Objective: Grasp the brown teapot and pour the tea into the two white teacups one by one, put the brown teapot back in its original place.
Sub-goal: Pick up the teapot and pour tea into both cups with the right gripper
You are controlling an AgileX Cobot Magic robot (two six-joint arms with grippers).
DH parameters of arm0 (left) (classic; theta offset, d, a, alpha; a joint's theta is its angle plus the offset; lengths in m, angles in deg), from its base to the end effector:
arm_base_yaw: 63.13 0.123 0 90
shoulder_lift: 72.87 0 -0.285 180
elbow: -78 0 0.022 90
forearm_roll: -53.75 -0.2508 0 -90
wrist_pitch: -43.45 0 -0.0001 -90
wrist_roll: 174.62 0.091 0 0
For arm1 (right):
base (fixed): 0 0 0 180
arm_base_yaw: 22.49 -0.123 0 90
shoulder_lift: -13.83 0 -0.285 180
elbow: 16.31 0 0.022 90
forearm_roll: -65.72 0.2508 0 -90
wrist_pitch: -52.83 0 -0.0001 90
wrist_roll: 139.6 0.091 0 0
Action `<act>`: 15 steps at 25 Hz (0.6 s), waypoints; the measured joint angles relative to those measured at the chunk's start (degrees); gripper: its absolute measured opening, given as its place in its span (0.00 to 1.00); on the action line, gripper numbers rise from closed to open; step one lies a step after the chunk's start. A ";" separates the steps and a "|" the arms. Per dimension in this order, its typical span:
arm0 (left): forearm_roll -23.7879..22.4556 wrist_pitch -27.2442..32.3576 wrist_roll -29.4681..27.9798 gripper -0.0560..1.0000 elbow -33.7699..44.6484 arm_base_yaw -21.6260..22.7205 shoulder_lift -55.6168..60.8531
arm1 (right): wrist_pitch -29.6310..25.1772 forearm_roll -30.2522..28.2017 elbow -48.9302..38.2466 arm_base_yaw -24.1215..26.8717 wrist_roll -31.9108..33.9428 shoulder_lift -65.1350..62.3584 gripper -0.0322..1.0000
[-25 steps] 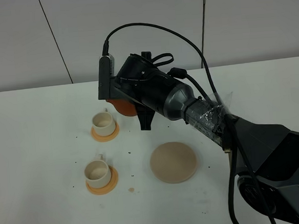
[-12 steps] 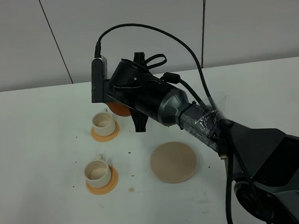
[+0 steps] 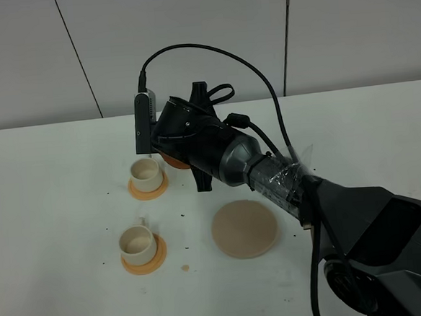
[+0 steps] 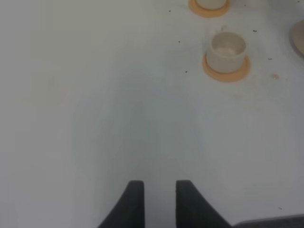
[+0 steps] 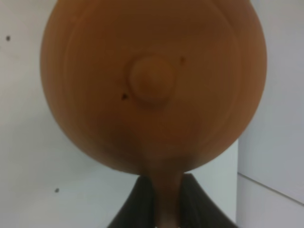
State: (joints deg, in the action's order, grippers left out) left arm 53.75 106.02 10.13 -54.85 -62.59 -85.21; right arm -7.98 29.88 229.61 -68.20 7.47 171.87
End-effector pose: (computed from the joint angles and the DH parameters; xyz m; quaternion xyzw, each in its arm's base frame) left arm 0.0036 0.0000 0.2818 0.0321 0.8743 0.0224 0.4838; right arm 0.4227 0.3667 0.1763 -0.6504 0.6630 -0.2697 0.2543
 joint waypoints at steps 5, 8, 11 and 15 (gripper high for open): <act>0.00 0.00 0.00 0.27 0.00 0.00 0.00 | -0.03 -1.53 0.00 -0.30 0.87 0.00 0.12; 0.00 0.00 0.00 0.27 0.00 0.00 0.00 | -0.91 -1.87 0.00 -0.48 0.92 0.00 0.12; 0.00 0.00 0.00 0.27 0.00 0.00 0.00 | -1.22 -1.95 0.00 -0.76 0.92 0.00 0.12; 0.00 0.00 0.00 0.27 0.00 0.00 0.00 | -2.14 -2.00 0.00 -0.93 0.92 0.00 0.12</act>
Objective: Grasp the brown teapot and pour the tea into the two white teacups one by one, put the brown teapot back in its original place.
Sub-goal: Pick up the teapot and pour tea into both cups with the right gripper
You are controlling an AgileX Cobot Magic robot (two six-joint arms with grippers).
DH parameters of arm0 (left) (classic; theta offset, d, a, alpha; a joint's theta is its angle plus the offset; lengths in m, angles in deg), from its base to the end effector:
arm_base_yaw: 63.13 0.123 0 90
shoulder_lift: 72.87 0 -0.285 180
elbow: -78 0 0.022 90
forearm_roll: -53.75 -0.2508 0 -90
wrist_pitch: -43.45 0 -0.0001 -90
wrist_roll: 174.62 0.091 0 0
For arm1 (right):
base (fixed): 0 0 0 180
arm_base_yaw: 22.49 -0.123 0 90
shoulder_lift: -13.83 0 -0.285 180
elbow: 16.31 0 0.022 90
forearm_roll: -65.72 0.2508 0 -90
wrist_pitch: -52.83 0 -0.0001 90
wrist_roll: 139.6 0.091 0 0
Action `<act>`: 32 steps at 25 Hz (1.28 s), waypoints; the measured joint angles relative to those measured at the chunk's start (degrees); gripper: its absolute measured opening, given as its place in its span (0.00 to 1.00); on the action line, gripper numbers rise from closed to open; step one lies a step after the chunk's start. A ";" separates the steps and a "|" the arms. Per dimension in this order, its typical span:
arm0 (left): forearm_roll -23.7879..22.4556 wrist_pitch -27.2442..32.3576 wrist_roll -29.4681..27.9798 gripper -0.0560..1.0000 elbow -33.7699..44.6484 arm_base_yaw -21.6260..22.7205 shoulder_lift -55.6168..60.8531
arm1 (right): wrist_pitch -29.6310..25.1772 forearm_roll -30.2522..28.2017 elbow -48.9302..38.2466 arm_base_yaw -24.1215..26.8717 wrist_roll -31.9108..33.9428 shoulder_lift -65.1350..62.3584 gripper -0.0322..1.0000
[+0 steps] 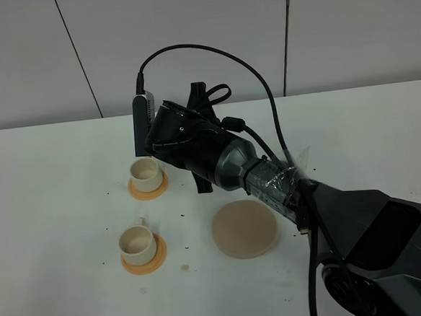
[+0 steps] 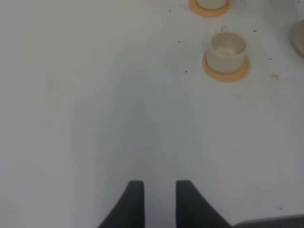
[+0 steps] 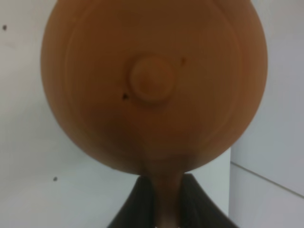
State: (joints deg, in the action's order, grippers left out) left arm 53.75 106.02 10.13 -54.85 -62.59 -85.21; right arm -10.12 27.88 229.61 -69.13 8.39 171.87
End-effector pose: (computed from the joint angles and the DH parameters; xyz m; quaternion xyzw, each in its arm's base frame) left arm 0.0036 0.0000 0.2818 0.0321 0.8743 0.0224 0.4838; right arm 0.4170 0.3691 0.1768 -0.6485 0.6628 -0.2852 0.2425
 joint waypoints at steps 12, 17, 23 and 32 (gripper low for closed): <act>0.00 0.00 0.00 0.27 0.00 0.00 0.00 | -0.43 -1.18 0.00 -1.12 0.00 0.00 0.12; 0.00 0.00 0.00 0.27 0.00 0.00 0.00 | -0.68 -2.14 0.00 -1.43 0.00 0.00 0.12; 0.00 0.00 0.00 0.27 0.00 0.00 0.00 | -0.74 -2.75 0.00 -2.28 0.00 0.00 0.12; 0.00 0.00 0.00 0.27 0.00 0.00 0.00 | -1.49 -2.77 0.00 -2.28 0.00 0.00 0.12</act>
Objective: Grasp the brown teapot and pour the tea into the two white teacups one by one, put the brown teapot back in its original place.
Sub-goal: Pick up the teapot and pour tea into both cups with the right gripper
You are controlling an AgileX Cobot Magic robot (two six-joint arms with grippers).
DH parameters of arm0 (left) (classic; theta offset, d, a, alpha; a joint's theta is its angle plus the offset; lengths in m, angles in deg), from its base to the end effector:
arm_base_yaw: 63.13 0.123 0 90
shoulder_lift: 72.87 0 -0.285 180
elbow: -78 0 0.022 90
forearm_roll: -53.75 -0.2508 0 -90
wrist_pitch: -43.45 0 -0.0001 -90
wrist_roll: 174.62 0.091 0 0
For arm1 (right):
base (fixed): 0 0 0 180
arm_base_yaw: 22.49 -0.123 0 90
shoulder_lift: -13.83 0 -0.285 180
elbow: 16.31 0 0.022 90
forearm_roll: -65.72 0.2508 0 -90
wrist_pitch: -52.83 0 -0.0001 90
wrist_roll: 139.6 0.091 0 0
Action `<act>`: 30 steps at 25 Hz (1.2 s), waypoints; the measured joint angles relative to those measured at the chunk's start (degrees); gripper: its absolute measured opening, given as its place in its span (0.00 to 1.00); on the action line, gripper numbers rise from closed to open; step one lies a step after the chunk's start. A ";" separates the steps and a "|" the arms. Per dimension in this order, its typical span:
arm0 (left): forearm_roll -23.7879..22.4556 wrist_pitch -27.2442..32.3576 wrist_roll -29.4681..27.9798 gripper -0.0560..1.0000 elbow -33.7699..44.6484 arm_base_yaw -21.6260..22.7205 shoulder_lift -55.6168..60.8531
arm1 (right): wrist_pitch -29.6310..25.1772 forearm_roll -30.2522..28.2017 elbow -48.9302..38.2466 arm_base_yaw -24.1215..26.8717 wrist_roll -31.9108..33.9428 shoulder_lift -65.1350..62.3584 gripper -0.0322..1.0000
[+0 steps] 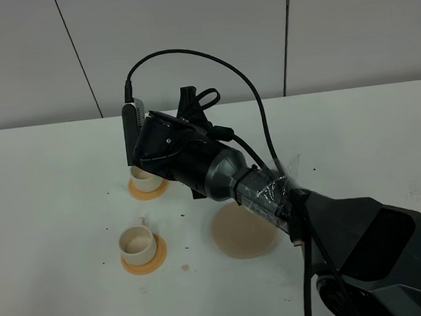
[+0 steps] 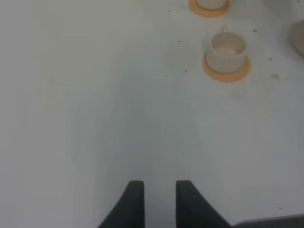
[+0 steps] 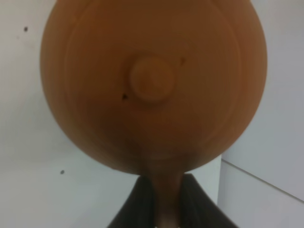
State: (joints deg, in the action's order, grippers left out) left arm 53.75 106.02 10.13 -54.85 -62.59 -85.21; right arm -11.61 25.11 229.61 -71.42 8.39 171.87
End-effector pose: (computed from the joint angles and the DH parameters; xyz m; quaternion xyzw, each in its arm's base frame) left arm 0.0036 0.0000 0.2818 0.0321 0.8743 0.0224 0.4838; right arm 0.4034 0.3815 0.1785 -0.6592 0.6447 -0.3052 0.2380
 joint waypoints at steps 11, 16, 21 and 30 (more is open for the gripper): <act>0.00 0.00 0.00 0.27 0.00 0.00 0.00 | -0.15 -0.30 0.00 0.00 -0.42 0.00 0.12; 0.00 0.00 0.00 0.27 0.00 0.00 0.00 | -0.15 -0.37 0.00 0.00 -1.42 0.00 0.12; 0.00 0.00 0.00 0.27 0.00 0.00 0.00 | -0.10 -1.10 0.00 -0.17 -2.37 0.00 0.12; 0.00 0.00 0.00 0.27 0.00 0.00 0.00 | 1.50 -2.17 0.00 -1.58 -4.54 0.65 0.12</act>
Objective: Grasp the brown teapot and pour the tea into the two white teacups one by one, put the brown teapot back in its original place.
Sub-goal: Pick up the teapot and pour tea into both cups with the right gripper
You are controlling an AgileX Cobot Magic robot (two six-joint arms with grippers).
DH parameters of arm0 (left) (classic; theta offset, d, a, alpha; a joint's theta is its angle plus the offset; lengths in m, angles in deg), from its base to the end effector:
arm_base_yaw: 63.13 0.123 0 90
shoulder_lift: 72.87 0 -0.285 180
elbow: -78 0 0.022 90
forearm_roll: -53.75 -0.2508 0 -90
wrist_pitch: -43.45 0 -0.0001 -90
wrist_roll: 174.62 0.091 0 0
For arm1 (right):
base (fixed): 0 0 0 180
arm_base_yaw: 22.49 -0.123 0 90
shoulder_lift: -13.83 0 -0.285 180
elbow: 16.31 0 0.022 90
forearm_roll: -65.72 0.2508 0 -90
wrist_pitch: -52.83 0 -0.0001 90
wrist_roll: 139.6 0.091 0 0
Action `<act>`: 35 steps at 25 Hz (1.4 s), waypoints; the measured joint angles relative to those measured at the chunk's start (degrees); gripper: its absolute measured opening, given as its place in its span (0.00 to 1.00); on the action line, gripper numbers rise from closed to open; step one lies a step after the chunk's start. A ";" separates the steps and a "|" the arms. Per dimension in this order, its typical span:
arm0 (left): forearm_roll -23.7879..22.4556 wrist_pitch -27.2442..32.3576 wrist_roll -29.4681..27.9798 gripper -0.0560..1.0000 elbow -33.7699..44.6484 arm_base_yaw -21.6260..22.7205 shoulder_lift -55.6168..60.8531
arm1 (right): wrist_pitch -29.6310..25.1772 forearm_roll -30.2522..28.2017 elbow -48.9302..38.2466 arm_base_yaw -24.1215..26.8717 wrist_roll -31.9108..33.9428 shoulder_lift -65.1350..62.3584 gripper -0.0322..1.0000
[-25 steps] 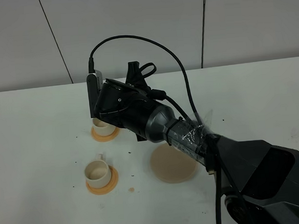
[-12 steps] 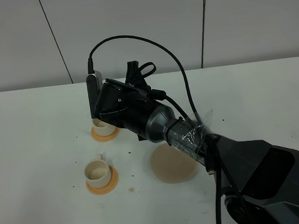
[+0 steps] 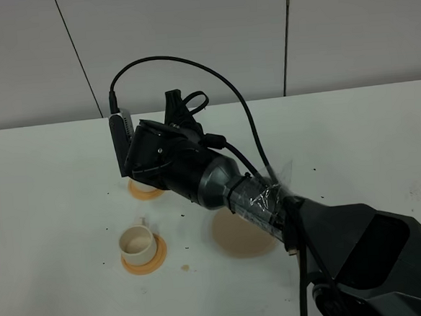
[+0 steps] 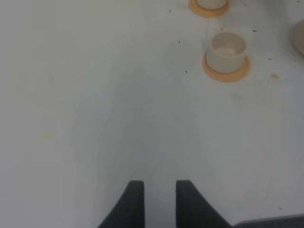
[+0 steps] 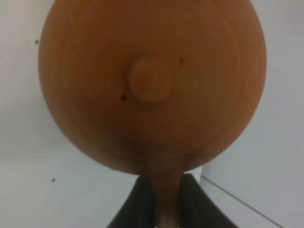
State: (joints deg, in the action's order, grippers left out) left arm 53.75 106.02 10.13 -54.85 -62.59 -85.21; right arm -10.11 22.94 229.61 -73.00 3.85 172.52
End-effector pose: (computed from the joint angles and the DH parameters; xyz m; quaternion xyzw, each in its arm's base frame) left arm 0.0036 0.0000 0.2818 0.0321 0.8743 0.0224 0.4838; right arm 0.3957 0.3937 0.1750 -0.6950 0.5953 -0.3260 0.2373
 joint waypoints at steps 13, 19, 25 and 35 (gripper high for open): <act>0.00 0.00 0.00 0.27 0.00 0.00 0.00 | -0.09 -3.55 0.09 -0.35 0.20 2.31 0.12; 0.00 0.00 0.00 0.27 0.00 0.00 0.00 | 0.00 -3.73 0.09 -0.05 0.20 2.31 0.12; 0.00 0.00 0.00 0.27 0.00 0.00 0.00 | 0.11 -4.00 0.09 0.46 0.20 2.31 0.12; 0.00 0.00 0.00 0.27 0.00 0.00 0.00 | 0.11 -5.05 0.09 0.45 0.63 2.24 0.12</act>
State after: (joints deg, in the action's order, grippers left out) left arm 53.75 106.02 10.13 -54.85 -62.59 -85.21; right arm -10.00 17.90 229.70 -72.55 4.48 174.76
